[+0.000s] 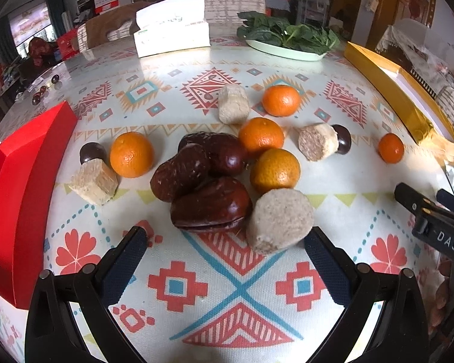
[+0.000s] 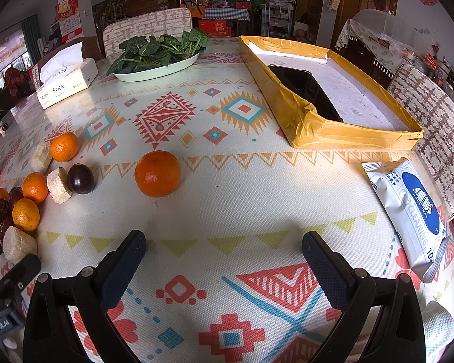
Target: Organize fruits
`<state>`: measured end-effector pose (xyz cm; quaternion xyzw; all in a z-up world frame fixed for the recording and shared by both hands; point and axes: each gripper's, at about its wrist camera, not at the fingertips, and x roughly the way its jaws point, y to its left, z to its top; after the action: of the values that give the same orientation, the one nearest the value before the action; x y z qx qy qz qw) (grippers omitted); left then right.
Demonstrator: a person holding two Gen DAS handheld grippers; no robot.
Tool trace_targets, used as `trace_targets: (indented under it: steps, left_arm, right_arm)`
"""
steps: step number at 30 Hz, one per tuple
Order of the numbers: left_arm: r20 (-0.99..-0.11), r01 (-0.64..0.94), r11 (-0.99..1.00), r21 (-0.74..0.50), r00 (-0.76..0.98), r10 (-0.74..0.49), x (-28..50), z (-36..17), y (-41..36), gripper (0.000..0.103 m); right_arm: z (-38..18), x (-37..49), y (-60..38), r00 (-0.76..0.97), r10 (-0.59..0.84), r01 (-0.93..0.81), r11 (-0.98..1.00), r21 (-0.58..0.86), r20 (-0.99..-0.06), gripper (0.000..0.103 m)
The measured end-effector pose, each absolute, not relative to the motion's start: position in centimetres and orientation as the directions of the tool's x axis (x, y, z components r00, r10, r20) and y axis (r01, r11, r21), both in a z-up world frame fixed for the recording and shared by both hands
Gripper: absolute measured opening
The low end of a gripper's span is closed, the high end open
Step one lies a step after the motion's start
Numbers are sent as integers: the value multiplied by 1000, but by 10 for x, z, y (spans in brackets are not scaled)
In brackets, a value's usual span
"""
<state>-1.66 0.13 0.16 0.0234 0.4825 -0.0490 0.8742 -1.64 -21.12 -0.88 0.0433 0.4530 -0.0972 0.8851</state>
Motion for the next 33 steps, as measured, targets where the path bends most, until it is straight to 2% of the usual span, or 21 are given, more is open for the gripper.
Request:
trace_targets:
  steps: [3, 5, 6, 10, 14, 18, 23, 28, 33]
  left_arm:
    - [-851, 131, 991, -5, 520, -73, -20, 2, 3, 102]
    - [-842, 143, 990, -13, 532, -87, -29, 7, 8, 88]
    - [-833, 154, 988, -27, 543, -107, -35, 11, 12, 85]
    - [-743, 174, 979, -107, 641, -195, -64, 49, 44, 85]
    - [-611, 128, 991, -36, 782, -123, -98, 89, 80, 85]
    - [-542, 55, 998, 9, 840, -41, -123, 109, 110, 86]
    - [-509, 8, 999, 44, 860, 15, -141, 106, 127, 86]
    - [-516, 29, 999, -43, 855, -47, -146, 97, 133, 86]
    - [-517, 41, 997, -62, 853, -67, -145, 91, 128, 86]
  right_arm:
    - [-9, -16, -212, 560, -129, 214, 977, -8, -818, 103]
    - [-9, -16, -213, 551, -128, 216, 976, -7, -825, 103]
    - [-10, -18, -212, 550, -128, 218, 976, -6, -825, 103]
    - [-8, -22, -208, 553, -120, 198, 980, -10, -825, 103]
    - [-8, -25, -205, 553, -85, 143, 990, -6, -829, 103]
    - [-7, -31, -203, 555, -75, 126, 992, -6, -828, 103]
    - [-7, -31, -204, 559, -84, 138, 990, -8, -825, 103]
    - [-7, -33, -202, 562, -110, 173, 985, -14, -820, 103]
    - [-7, -34, -203, 556, -98, 158, 987, -11, -825, 103]
